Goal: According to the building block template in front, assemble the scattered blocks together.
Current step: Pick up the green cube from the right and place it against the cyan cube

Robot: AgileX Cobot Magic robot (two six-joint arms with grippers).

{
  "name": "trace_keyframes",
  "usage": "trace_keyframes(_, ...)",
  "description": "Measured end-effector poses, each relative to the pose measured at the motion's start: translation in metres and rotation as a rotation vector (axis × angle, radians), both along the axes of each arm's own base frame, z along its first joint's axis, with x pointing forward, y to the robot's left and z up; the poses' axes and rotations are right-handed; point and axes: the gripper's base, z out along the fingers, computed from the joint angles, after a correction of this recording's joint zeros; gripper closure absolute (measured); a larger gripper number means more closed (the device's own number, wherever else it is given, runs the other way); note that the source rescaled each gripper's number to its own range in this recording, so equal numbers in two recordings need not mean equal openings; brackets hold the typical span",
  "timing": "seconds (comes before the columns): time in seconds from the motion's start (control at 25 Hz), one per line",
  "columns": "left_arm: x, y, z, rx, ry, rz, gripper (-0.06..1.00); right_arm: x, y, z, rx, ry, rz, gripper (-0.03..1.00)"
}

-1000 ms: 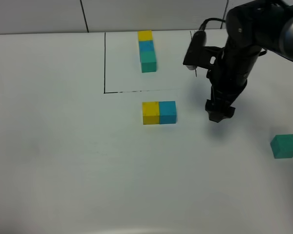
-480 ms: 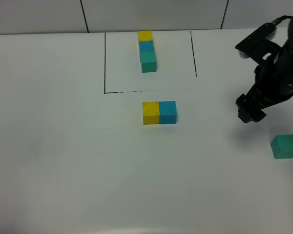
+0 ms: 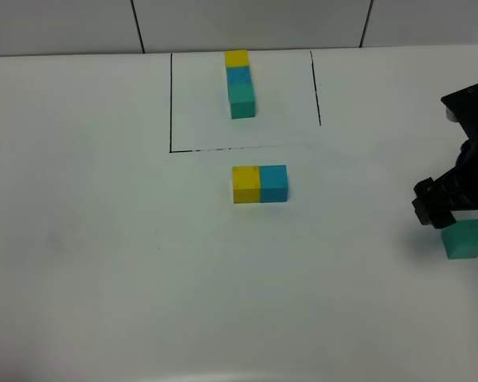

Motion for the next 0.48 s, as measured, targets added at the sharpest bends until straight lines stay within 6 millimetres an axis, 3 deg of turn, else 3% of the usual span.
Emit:
trace_keyframes(0.24, 0.0, 0.0, 0.0, 0.0, 0.0, 0.0, 0.8, 0.0, -0.001, -0.007, 0.016, 0.003, -0.051, 0.21)
trace_keyframes(0.48, 0.0, 0.0, 0.0, 0.0, 0.0, 0.0, 0.8, 0.002, -0.018, -0.018, 0.027, 0.041, -0.155, 0.21)
